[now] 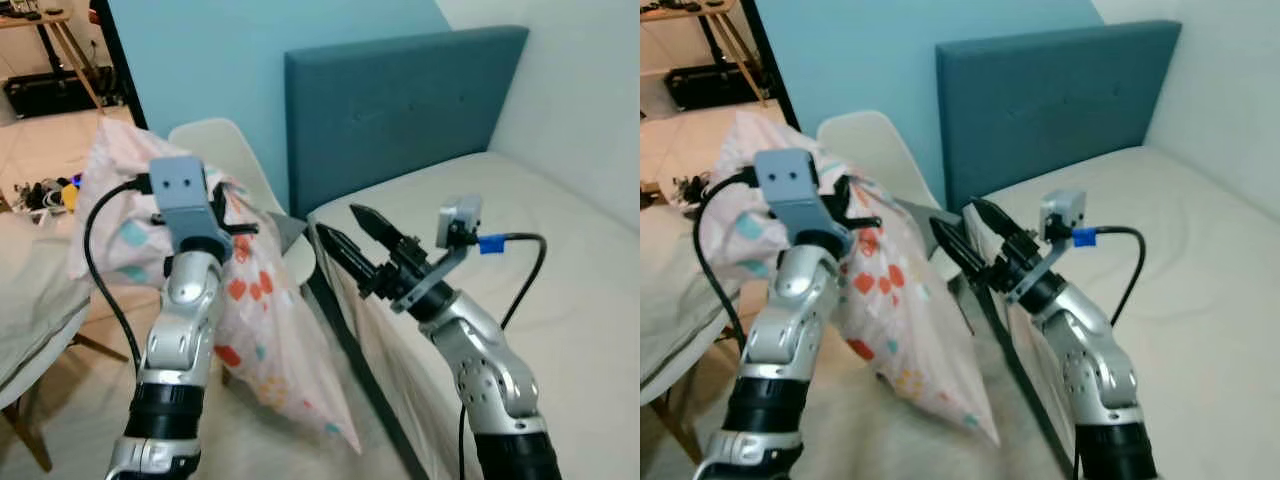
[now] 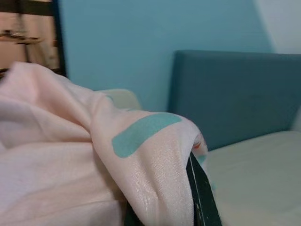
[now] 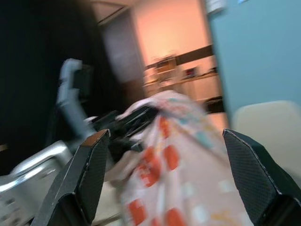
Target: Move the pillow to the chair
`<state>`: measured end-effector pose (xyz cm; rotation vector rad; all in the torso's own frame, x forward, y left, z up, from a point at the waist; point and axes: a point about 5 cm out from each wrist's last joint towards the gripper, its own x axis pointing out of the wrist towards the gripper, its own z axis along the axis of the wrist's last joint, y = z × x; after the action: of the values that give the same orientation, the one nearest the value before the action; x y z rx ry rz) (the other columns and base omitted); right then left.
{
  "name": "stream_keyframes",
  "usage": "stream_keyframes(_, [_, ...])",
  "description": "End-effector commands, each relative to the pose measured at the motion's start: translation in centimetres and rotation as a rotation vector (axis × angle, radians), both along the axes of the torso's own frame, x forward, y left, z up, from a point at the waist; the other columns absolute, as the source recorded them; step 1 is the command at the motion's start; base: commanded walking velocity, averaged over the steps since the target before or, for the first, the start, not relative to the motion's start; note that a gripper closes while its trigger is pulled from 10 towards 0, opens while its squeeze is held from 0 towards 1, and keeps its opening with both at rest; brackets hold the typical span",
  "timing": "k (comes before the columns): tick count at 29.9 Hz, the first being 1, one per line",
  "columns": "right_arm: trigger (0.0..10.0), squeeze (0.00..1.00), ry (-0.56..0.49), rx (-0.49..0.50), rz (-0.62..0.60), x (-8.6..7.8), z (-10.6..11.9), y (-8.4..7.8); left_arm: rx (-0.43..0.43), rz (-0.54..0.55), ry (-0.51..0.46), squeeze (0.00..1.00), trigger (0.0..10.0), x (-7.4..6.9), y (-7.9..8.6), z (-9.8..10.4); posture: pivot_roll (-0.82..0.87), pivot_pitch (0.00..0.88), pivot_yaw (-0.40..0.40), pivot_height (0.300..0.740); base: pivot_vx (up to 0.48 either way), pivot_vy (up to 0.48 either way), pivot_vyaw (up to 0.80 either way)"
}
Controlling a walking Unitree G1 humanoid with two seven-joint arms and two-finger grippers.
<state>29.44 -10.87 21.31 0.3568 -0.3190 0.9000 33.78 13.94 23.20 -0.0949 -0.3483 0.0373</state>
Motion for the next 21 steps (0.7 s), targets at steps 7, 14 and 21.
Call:
stream_keyframes(7, [10.0, 0.0, -0.008, 0.007, 0.021, -0.2, 0.28, -0.08, 0.018, 0.009, -0.113, 0.0, 10.0, -0.35, -0.06, 2.06, 0.02, 0.014, -0.008, 0.74, 0.0, 0.0, 0.79])
stream_keyframes(14, [10.0, 0.0, -0.006, 0.005, 0.033, -0.29, 0.24, 0.0, 0.027, 0.014, -0.111, 0.0, 10.0, -0.31, -0.1, 1.99, 0.02, 0.008, -0.008, 0.74, 0.0, 0.0, 0.79])
stream_keyframes(21, [10.0, 0.0, -0.01, 0.008, 0.049, -0.45, 0.32, 0.12, 0.033, 0.023, -0.116, 0.0, 10.0, -0.37, -0.02, 2.03, 0.02, 0.013, -0.008, 0.74, 0.0, 0.0, 0.79])
